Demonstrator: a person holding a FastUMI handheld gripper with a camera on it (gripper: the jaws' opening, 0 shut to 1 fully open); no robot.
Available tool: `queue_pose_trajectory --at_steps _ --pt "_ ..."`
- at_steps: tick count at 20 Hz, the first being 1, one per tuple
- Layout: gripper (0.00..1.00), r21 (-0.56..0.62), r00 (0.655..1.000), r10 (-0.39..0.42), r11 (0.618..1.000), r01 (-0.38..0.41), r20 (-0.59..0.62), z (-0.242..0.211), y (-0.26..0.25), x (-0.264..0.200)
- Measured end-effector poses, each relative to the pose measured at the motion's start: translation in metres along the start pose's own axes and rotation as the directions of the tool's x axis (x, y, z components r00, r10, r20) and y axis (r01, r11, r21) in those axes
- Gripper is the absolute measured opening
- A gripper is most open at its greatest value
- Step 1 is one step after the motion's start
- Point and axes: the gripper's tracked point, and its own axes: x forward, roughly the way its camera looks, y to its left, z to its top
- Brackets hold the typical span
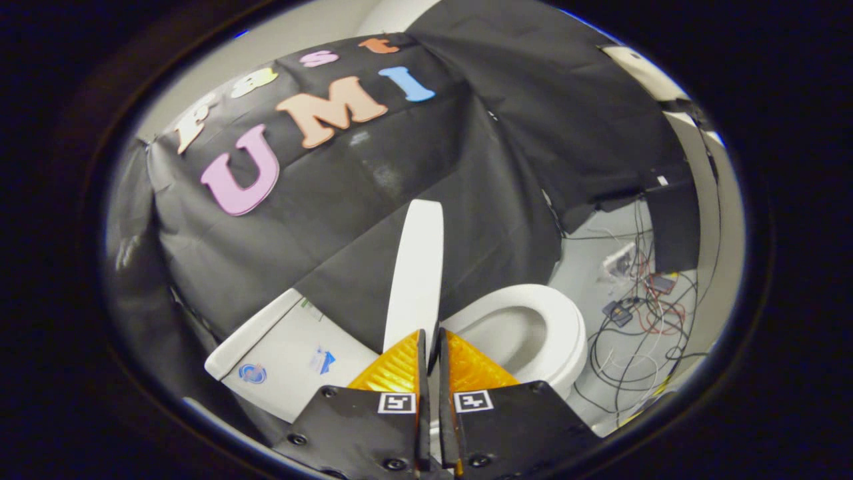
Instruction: Open the toilet lid.
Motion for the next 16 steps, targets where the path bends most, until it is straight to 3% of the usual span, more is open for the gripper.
queue_pose_trajectory --at_steps 5,16 --pt "0.07 -0.114 0.996 0.088 0.99 -0.088 -0.003 0.005 0.052 -0.007" --pt "0.14 -0.284 0.955 0.29 0.912 -0.295 -0.059 -0.019 0.174 -0.015"
